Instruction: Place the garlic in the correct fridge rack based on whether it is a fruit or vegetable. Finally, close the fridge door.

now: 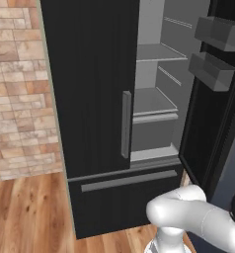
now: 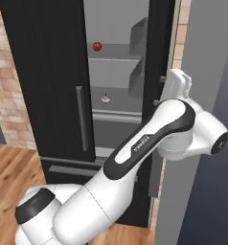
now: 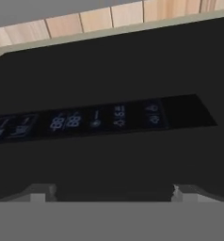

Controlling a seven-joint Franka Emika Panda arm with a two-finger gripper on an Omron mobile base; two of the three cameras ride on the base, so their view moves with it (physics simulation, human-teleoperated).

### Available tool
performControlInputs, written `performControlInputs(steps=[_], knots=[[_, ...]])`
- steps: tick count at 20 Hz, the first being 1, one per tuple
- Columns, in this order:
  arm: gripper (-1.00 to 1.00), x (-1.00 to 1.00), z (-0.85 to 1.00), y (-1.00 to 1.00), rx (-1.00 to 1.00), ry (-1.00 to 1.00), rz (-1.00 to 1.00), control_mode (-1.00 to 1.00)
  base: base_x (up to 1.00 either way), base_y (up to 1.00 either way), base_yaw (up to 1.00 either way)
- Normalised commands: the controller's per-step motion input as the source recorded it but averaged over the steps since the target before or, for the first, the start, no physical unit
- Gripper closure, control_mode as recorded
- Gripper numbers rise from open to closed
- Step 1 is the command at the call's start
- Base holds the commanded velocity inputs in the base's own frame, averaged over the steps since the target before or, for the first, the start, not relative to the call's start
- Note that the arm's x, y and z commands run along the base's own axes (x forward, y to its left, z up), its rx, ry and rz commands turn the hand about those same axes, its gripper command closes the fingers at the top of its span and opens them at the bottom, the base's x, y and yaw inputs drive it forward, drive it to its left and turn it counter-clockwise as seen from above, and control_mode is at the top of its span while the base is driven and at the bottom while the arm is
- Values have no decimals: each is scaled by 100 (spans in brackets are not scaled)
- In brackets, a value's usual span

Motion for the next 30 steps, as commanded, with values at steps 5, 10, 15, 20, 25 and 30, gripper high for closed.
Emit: performControlInputs(steps=[5, 10, 15, 20, 25, 30], knots=[[-100, 24, 0, -64, 0, -1, 11, -100, 0, 0, 0], [-100, 33, -4, -42, 0, 0, 13, -100, 0, 0, 0], [-100, 69, -20, 67, 0, 4, 9, -100, 0, 0, 0], [-100, 60, -6, 100, 0, 1, 3, -100, 0, 0, 0], [-100, 50, -3, 100, -5, 0, 0, -100, 0, 0, 0], [-100, 47, 0, 95, -13, -11, -5, -100, 0, 0, 0]])
